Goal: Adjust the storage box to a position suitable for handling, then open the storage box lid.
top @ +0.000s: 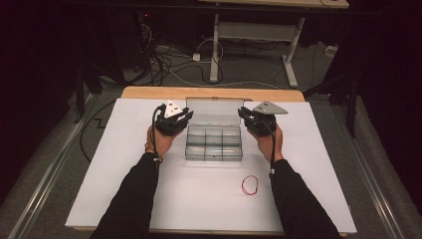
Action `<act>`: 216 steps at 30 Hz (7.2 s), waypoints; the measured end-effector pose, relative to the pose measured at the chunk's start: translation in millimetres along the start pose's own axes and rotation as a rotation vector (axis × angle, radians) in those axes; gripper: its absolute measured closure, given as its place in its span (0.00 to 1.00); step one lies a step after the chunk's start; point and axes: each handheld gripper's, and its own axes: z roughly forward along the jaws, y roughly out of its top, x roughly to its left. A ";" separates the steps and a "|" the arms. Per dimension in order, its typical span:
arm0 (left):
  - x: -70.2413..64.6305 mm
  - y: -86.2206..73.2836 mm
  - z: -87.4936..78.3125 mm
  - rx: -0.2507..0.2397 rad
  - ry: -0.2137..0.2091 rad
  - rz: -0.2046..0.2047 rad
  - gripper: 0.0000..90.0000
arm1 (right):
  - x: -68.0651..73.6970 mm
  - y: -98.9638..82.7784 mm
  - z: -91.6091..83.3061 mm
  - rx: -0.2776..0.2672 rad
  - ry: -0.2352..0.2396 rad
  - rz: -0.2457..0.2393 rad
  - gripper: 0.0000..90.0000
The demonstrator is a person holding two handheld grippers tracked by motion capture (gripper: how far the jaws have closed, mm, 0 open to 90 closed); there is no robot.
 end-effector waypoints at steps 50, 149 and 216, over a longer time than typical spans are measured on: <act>1.0 -21.4 18.4 0.140 -0.039 -0.102 0.76 | 9.4 -29.1 21.9 0.179 -0.032 0.142 0.81; -73.1 -43.0 -100.9 0.024 -0.083 0.286 0.28 | 35.4 -41.9 -126.9 0.105 0.069 -0.079 0.35; -88.1 -106.9 -157.7 0.093 -0.138 0.295 0.21 | 73.8 -84.2 -163.5 0.294 0.073 -0.147 0.98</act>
